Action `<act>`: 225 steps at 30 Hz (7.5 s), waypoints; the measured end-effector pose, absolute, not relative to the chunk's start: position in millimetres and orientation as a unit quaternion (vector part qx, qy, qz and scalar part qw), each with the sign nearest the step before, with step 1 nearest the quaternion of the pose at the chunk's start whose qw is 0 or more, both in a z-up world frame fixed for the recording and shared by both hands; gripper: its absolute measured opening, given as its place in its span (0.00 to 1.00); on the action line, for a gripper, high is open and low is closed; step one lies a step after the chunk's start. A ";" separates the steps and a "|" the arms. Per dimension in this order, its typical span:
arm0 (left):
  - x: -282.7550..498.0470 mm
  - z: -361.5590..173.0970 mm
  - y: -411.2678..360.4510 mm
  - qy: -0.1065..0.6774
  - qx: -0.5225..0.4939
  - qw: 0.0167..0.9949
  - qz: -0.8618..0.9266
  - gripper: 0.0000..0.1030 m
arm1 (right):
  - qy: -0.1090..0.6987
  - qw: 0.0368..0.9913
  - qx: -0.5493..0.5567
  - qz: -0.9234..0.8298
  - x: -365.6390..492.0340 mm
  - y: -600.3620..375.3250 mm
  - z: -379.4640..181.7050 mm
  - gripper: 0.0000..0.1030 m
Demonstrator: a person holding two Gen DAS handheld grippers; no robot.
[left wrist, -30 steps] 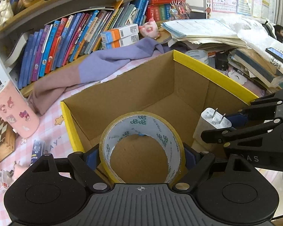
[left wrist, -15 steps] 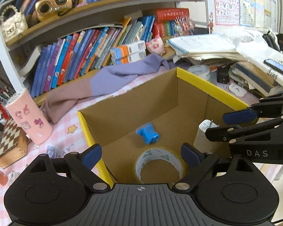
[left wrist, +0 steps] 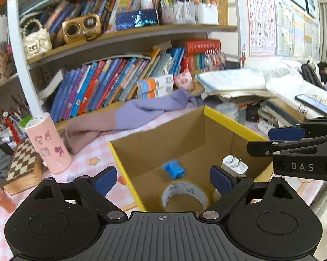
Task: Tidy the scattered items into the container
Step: 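Withdraw both tools from the box toward the pink glove and lotion bottle, then grasp the pink glove with the left tool while the right tool grasps the white-blue lotion bottle, then carry the pink glove and lotion bottle with both tools over the yellow box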
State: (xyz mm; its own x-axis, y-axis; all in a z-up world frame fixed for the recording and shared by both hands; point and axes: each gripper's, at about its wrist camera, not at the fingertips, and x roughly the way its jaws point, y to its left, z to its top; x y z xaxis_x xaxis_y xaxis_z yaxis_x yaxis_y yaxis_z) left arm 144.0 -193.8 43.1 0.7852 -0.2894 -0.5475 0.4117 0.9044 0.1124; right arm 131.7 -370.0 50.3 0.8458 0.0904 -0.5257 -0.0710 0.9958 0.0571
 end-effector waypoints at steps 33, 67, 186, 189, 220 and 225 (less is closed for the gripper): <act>14.6 18.0 -101.0 0.295 0.135 0.908 -0.265 0.94 | 0.337 0.936 0.062 -0.074 -50.1 -261.6 14.9 0.47; -12.4 -4.7 41.6 0.373 0.047 0.923 -0.083 0.94 | 0.370 0.921 -0.020 0.119 -19.7 -123.5 5.7 0.55; 121.4 11.1 71.4 0.334 -0.057 0.937 -0.084 0.14 | 0.384 0.900 0.052 0.199 184.7 -101.4 15.7 0.30; 106.2 19.7 73.2 0.325 -0.060 0.940 -0.084 0.14 | 0.375 0.903 0.053 0.204 165.7 -102.5 24.3 0.30; 2.4 44.5 25.6 0.292 -0.032 0.926 -0.238 0.14 | 0.345 0.929 0.075 0.107 -13.9 -163.4 56.6 0.30; 3.2 41.4 -4.2 0.296 -0.020 0.913 -0.282 0.14 | 0.350 0.930 0.090 0.063 -32.6 -192.7 52.9 0.30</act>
